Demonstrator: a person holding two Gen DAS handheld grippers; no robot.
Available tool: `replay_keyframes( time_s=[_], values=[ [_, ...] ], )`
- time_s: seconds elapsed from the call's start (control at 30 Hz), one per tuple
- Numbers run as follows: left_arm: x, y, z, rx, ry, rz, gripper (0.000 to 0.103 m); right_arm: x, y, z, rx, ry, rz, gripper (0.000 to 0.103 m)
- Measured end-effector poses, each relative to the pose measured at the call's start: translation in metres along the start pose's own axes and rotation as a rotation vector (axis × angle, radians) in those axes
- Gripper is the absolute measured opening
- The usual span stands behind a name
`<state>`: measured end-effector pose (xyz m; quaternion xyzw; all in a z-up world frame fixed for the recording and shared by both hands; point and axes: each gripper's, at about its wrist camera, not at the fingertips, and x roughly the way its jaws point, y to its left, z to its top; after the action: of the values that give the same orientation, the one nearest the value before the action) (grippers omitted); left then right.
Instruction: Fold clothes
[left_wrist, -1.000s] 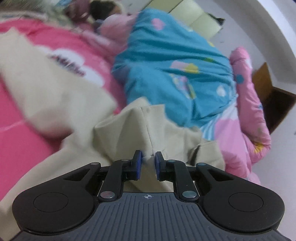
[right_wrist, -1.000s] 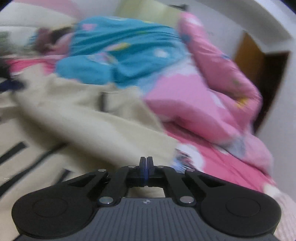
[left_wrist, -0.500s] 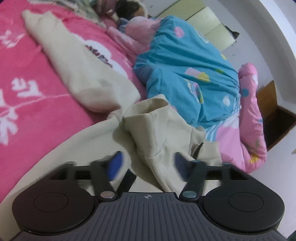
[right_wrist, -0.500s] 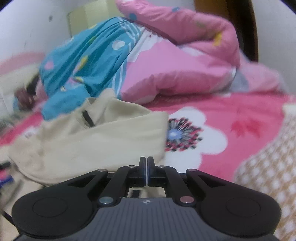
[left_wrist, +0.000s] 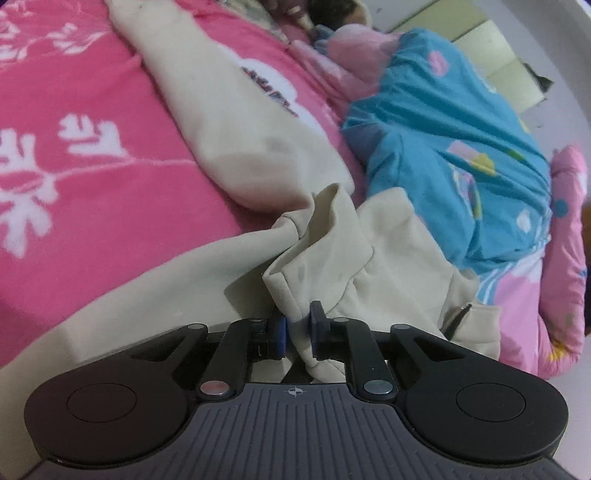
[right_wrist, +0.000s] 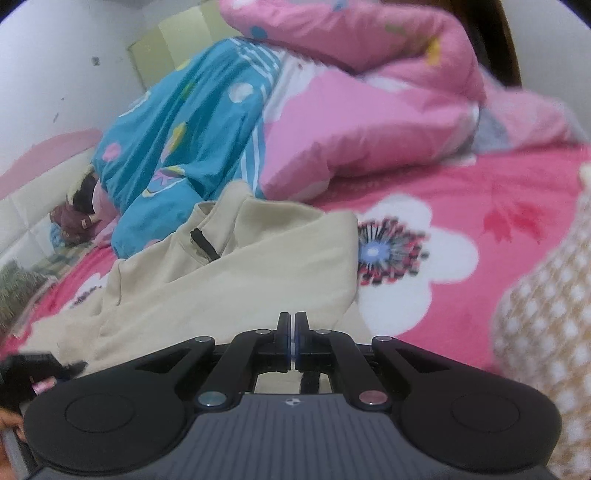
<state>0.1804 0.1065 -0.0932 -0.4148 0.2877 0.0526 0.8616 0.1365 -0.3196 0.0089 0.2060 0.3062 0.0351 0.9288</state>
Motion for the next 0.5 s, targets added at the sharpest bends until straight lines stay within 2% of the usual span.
replay_keyframes(
  time_s=[0.1,0.2,0.37,0.4,0.43,0.5],
  values=[
    [0.003,0.001,0.001,-0.012,-0.002,-0.031,0.023,0.009,-0.015,-0.003,0.197,0.053,0.083,0.002],
    [0.007,0.001,0.004,-0.026,0.001,-0.056,0.024,0.017,-0.030,-0.005,0.394,0.106,0.167,0.007],
    [0.015,0.001,0.007,-0.040,-0.003,-0.074,0.024,0.035,-0.028,-0.010,0.502,0.170,0.199,0.021],
    [0.017,0.002,0.007,-0.046,-0.004,-0.076,0.023,0.039,-0.028,-0.010,0.527,0.180,0.208,0.032],
    [0.018,0.002,0.007,-0.050,-0.005,-0.079,0.023,0.043,-0.028,-0.011,0.557,0.186,0.214,0.036],
    [0.020,0.002,0.007,-0.052,-0.007,-0.088,0.023,0.054,-0.029,-0.014,0.589,0.193,0.199,0.036]
  ],
)
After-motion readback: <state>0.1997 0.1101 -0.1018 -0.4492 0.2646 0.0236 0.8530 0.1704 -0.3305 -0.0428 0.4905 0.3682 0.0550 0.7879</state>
